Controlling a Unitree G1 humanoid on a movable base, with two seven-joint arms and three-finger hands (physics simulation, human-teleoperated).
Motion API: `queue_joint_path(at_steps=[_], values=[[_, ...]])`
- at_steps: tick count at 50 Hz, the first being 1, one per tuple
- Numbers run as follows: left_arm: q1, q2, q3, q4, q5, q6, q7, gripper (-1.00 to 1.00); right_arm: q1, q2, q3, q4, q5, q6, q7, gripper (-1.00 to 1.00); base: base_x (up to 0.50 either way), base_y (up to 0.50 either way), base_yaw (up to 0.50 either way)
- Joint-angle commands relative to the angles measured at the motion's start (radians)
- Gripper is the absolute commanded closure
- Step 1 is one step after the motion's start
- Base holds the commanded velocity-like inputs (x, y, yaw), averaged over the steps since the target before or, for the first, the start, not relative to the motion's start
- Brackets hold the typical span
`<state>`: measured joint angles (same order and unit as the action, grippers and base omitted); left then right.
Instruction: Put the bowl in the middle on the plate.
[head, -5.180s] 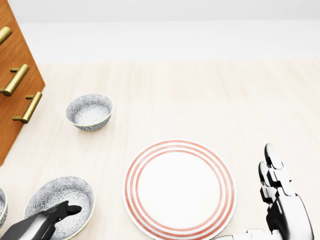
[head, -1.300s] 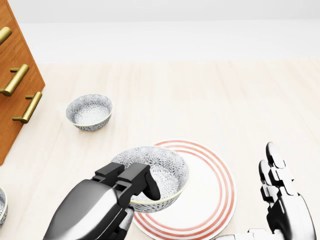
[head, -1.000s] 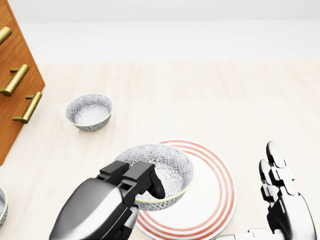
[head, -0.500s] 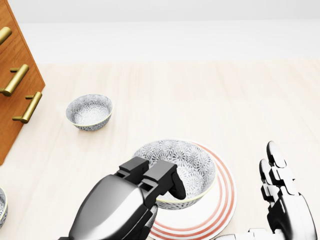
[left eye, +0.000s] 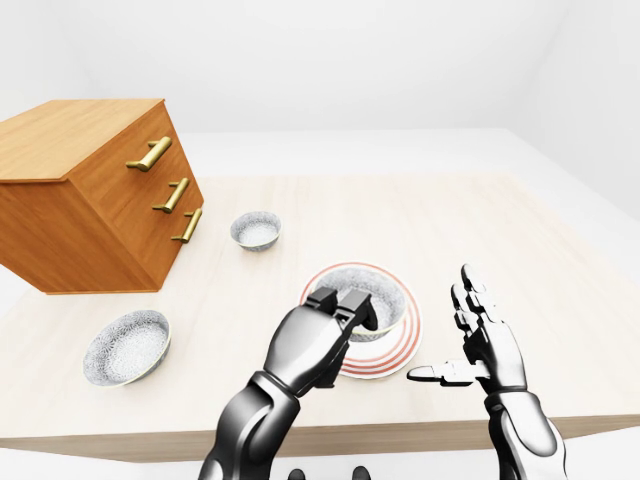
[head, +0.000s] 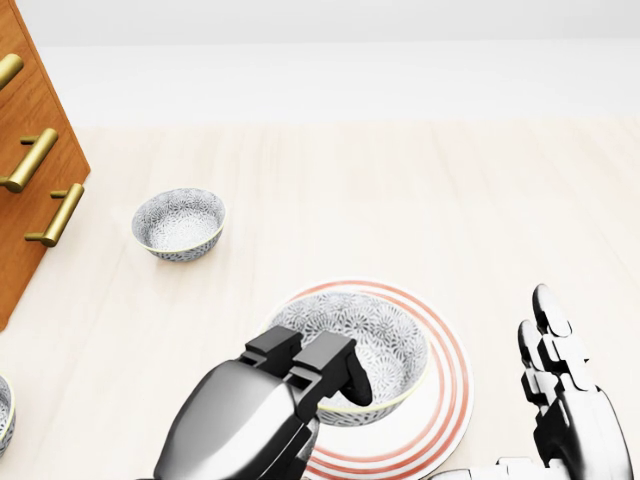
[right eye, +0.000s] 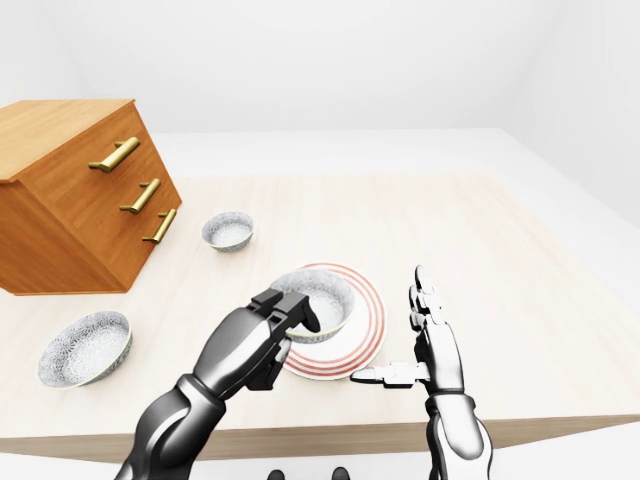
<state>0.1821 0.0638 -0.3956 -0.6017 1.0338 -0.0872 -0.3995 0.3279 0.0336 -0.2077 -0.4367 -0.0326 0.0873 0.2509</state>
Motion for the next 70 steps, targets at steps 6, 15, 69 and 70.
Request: queue_joint_path(at_steps=[6, 15, 69, 70], values=[[0.009, 0.011, 0.021, 0.062, 0.019, 0.0, 0.078, 1.0, -0.001, 0.0, 0.001, -0.003, 0.001, 0.0, 0.0, -1.0, 0.0, 0.0, 0.0], [0.008, 0.007, 0.028, 0.124, 0.024, 0.0, 0.136, 1.0, -0.003, -0.001, -0.001, 0.003, 0.003, 0.0, 0.0, -1.0, 0.0, 0.0, 0.0], [-0.057, -0.039, -0.043, 0.326, 0.07, 0.0, 0.28, 1.0, -0.003, -0.001, 0.0, -0.01, 0.007, 0.0, 0.001, -1.0, 0.0, 0.0, 0.0], [-0.056, -0.041, -0.046, 0.33, 0.072, 0.0, 0.283, 1.0, -0.003, -0.001, -0.001, -0.004, 0.006, 0.0, 0.001, -1.0, 0.0, 0.0, 0.0]])
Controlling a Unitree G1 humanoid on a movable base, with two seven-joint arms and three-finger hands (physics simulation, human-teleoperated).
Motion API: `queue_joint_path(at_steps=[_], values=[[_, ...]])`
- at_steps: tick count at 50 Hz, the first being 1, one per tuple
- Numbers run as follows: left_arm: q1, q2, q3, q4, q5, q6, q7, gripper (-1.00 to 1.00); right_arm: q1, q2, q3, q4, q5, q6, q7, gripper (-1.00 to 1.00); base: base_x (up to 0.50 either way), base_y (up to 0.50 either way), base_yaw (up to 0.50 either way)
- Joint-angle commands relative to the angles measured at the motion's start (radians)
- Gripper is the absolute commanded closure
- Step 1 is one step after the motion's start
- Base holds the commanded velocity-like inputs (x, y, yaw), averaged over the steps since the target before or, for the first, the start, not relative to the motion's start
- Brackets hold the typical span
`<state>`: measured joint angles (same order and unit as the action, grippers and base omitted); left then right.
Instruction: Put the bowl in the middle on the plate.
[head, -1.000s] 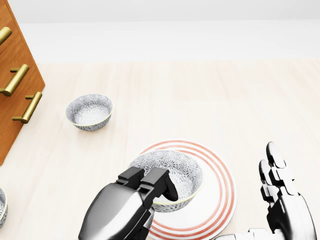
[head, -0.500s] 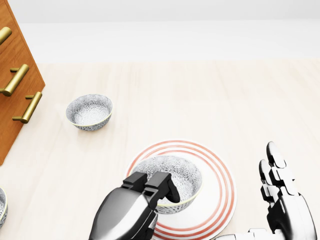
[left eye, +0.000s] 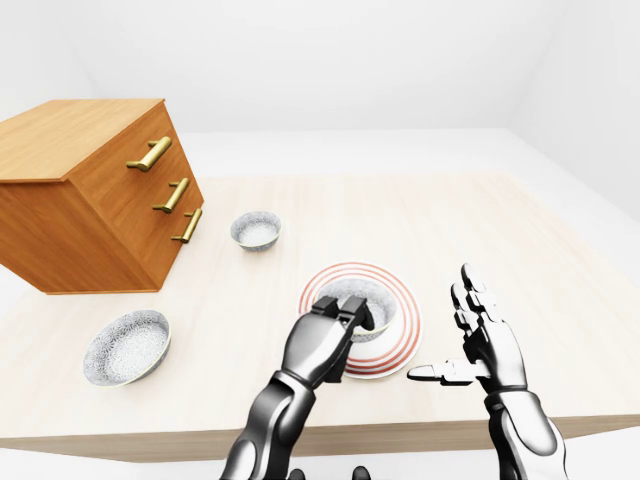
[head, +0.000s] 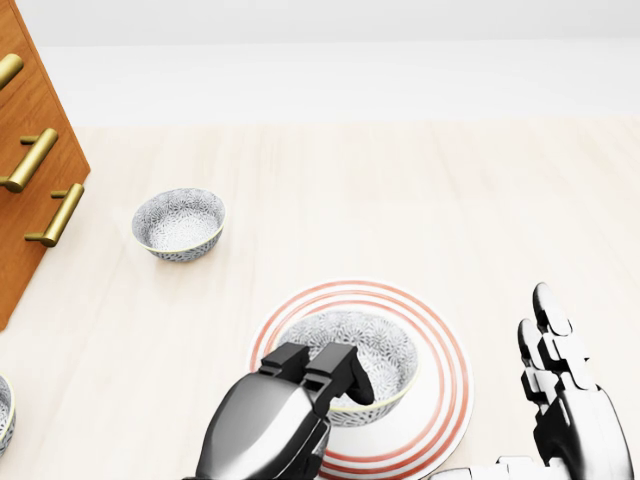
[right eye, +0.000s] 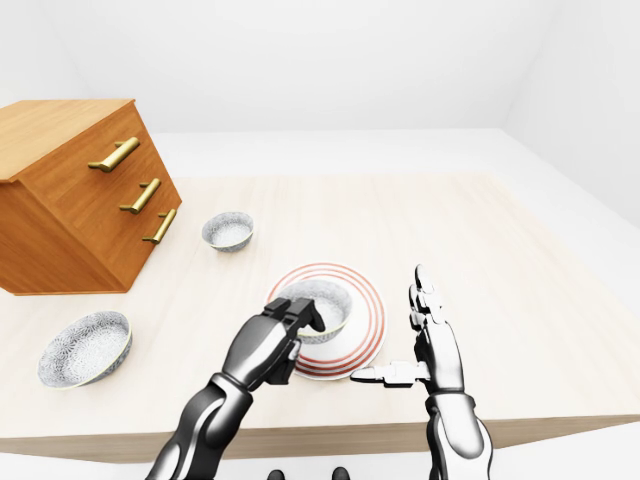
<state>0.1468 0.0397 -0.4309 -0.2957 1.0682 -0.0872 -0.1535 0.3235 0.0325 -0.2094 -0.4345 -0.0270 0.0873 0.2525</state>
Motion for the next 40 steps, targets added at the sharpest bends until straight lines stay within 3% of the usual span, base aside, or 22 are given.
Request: queue_joint_path(at_steps=[1, 40], values=[[-0.021, -0.017, -0.012, 0.026, 0.038, 0.0, 0.039, 1.0, 0.0, 0.0, 0.0, -0.002, 0.001, 0.0, 0.0, -1.0, 0.0, 0.0, 0.0], [-0.041, -0.027, -0.009, 0.086, 0.058, 0.0, 0.08, 1.0, 0.005, 0.003, 0.0, -0.015, 0.004, 0.0, 0.002, -1.0, 0.0, 0.0, 0.0]])
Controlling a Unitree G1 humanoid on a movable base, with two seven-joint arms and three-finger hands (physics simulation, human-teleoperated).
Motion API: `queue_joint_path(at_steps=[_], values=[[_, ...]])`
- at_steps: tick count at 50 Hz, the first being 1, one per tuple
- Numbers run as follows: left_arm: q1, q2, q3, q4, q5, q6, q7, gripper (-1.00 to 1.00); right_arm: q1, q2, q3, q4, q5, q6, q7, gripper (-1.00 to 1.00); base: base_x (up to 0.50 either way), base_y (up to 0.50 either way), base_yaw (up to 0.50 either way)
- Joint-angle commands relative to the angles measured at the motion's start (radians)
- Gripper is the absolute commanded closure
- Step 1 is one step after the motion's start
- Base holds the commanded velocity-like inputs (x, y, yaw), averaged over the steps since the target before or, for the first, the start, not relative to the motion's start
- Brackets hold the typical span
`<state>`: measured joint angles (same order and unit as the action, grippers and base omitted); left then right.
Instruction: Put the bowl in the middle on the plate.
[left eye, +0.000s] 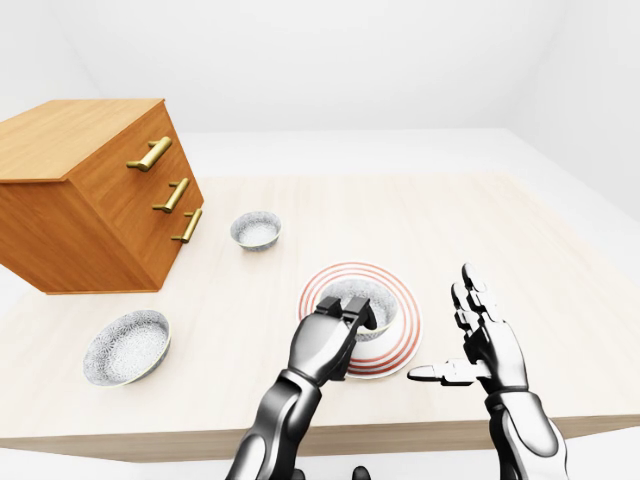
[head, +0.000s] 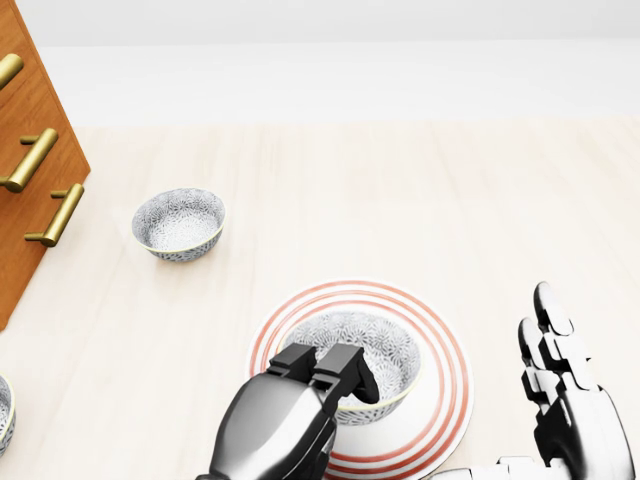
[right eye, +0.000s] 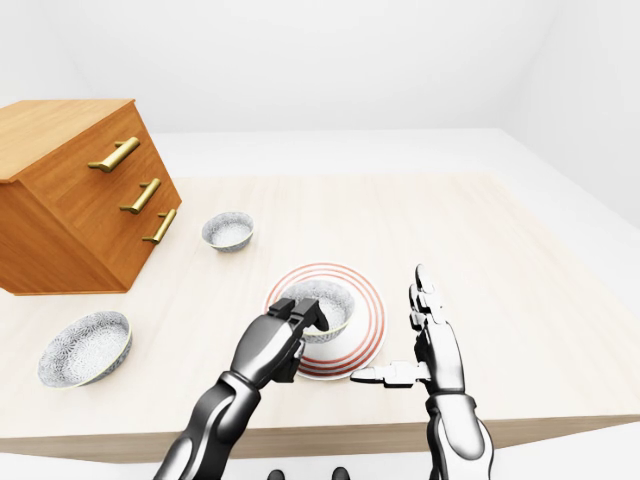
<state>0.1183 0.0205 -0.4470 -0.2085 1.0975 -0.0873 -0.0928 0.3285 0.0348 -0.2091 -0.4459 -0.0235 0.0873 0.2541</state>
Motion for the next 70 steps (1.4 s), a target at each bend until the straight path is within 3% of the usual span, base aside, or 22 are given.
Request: queue_joint_path(at_steps=[1, 26, 70], values=[[-0.013, -0.008, 0.008, -0.003, 0.028, 0.0, 0.017, 1.0, -0.001, 0.0, -0.001, -0.002, 0.001, 0.0, 0.0, -1.0, 0.0, 0.0, 0.0], [-0.089, -0.037, 0.061, 0.087, 0.029, 0.0, 0.051, 1.0, -0.002, -0.001, -0.002, 0.004, 0.002, 0.0, 0.0, -1.0, 0.0, 0.0, 0.0], [-0.151, -0.076, 0.064, 0.248, 0.063, 0.0, 0.098, 1.0, -0.006, -0.001, -0.004, 0.01, 0.005, 0.0, 0.0, -1.0, 0.0, 0.0, 0.0]])
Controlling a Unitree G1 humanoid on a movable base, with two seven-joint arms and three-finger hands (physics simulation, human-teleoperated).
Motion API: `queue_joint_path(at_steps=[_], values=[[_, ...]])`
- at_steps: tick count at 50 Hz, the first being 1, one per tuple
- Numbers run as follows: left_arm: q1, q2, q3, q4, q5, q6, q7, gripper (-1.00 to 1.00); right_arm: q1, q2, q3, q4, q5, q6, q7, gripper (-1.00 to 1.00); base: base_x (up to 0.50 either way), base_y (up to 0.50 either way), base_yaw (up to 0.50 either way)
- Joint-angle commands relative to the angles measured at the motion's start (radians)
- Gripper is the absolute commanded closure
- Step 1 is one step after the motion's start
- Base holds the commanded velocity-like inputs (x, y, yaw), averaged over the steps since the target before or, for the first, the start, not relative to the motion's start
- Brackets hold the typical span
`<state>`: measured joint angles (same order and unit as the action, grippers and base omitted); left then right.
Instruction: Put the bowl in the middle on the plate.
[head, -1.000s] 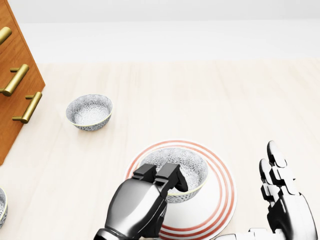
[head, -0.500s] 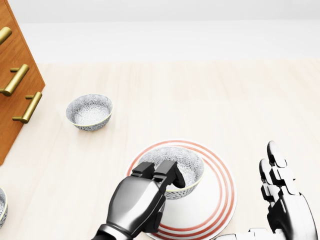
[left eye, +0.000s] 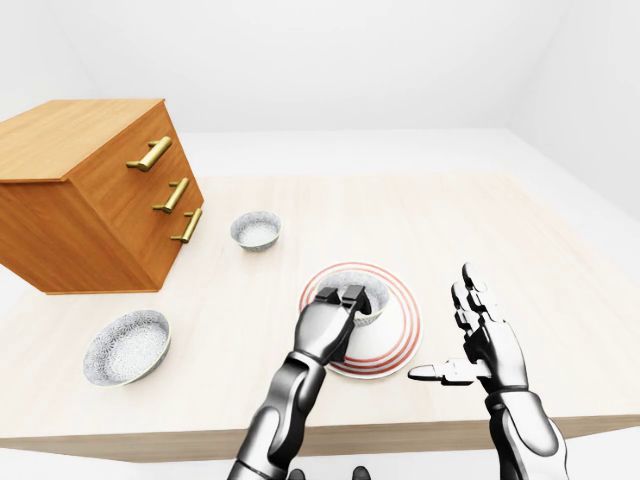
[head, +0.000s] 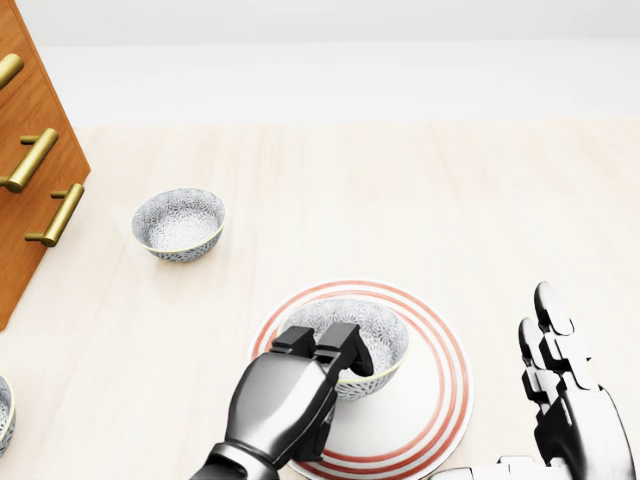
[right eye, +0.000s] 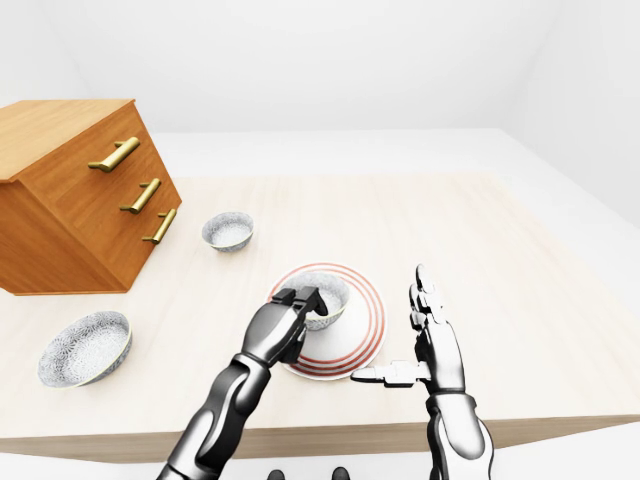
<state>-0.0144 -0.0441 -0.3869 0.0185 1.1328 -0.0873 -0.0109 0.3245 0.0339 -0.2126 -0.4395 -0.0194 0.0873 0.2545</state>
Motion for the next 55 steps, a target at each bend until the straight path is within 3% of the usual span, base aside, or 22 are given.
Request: queue_joint_path(at_steps=[1, 36, 55], values=[[-0.021, -0.011, 0.004, 0.026, 0.029, 0.0, 0.018, 1.0, -0.003, -0.001, -0.001, 0.012, 0.001, 0.0, -0.001, -1.0, 0.0, 0.0, 0.0], [-0.048, -0.031, 0.003, 0.119, 0.041, 0.0, 0.076, 1.0, 0.003, 0.001, -0.002, -0.015, 0.002, 0.0, 0.003, -1.0, 0.0, 0.0, 0.0], [-0.053, -0.037, 0.003, 0.11, 0.042, 0.0, 0.039, 1.0, -0.001, 0.001, -0.003, -0.004, 0.003, 0.0, 0.002, -1.0, 0.0, 0.0, 0.0]])
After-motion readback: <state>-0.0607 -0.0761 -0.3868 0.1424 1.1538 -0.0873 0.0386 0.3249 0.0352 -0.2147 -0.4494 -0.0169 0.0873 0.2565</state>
